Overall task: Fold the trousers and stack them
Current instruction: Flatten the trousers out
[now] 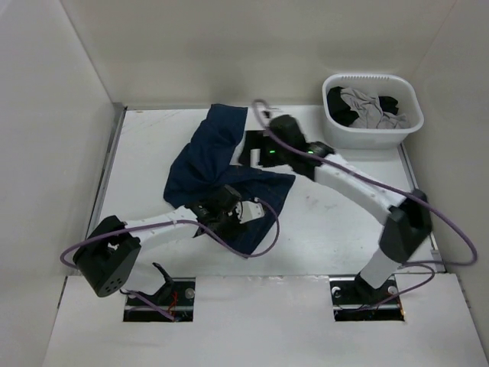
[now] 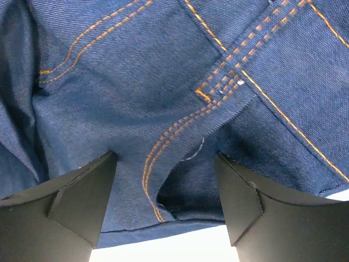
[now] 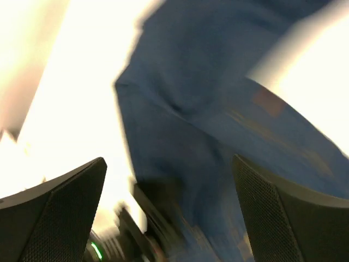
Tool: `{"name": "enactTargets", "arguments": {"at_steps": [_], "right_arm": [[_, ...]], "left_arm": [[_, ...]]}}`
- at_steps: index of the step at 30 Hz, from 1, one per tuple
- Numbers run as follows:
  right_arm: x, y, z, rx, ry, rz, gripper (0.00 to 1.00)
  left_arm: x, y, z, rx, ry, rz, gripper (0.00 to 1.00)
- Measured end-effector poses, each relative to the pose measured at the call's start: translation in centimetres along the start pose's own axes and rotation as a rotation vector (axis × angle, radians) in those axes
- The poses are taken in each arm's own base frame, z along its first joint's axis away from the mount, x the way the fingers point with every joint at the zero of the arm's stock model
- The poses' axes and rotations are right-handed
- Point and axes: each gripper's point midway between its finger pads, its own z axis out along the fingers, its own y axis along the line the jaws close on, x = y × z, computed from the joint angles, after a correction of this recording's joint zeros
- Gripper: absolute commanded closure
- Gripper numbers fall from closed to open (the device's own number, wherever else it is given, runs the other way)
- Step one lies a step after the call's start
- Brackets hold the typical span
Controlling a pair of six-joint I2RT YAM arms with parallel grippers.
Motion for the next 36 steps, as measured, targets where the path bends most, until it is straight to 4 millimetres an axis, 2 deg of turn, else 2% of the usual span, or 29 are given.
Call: {"name": "enactTargets", "arguments": {"at_steps": [1,3,4,5,6,8,10,13,15,17,18,21,24,27,31,34,36], "right_arm": [[0.1,-3.8,-2.7,0.077,-0.042,0.098,0.00],[-0.6,-9.6,-6.3,0.199,-0.163,0.258,0.00],[-0.5,-13.6,-9.0,0.299,-0.252,0.366,0.00],[0.2,-15.9,-10.8,0.363,-0.322,0.439,0.00],[1.7,-17.0,-12.2,0.408,-0.355,0.490,0.00],[5.3,-17.0,-13.2,0.441,-0.352,0.562,0.00],[8.4,-15.4,-12.0,0.435,-0.273,0.590,0.00],[13.3,-12.7,-9.4,0.435,-0.104,0.599,0.00],[15.9,-10.8,-8.6,0.414,-0.014,0.587,0.00],[17.6,-8.5,-8.2,0.366,0.056,0.572,0.00],[18.4,-7.4,-7.9,0.339,0.098,0.579,0.00],[19.5,-6.0,-6.9,0.306,0.157,0.601,0.00],[20.6,-4.4,-6.3,0.276,0.192,0.606,0.00],[21.0,-1.9,-6.9,0.197,0.178,0.611,0.00],[21.3,-0.4,-9.3,0.124,0.152,0.676,0.00],[21.4,0.1,-9.4,0.117,0.155,0.717,0.00],[22.3,0.3,-8.9,0.127,0.186,0.734,0.00]], "left_arm": [[-0.2,0.3,0.0,0.006,0.004,-0.021,0.29],[-1.0,1.1,-0.2,0.011,-0.003,-0.079,0.29],[-1.7,2.0,-0.5,0.009,-0.017,-0.124,0.29],[-2.2,2.8,-0.8,0.003,-0.029,-0.159,0.29],[-2.7,3.5,-1.1,0.002,-0.042,-0.192,0.29],[-3.6,5.5,-2.0,-0.011,-0.073,-0.277,0.26],[-3.2,8.3,-2.8,-0.045,-0.093,-0.387,0.26],[-0.3,13.2,-4.2,-0.136,-0.085,-0.549,0.25],[1.8,15.7,-5.2,-0.198,-0.073,-0.621,0.25],[3.3,17.5,-6.0,-0.246,-0.068,-0.665,0.25],[3.6,17.8,-6.1,-0.254,-0.066,-0.672,0.25],[3.4,16.9,-5.8,-0.227,-0.067,-0.662,0.25],[3.1,14.7,-5.7,-0.178,-0.071,-0.643,0.26],[2.6,11.0,-5.4,-0.099,-0.067,-0.601,0.27],[1.0,3.1,-4.7,0.106,-0.034,-0.452,0.27],[1.4,-0.5,-4.8,0.204,0.016,-0.383,0.26],[2.1,-1.5,-5.2,0.229,0.042,-0.367,0.26]]}}
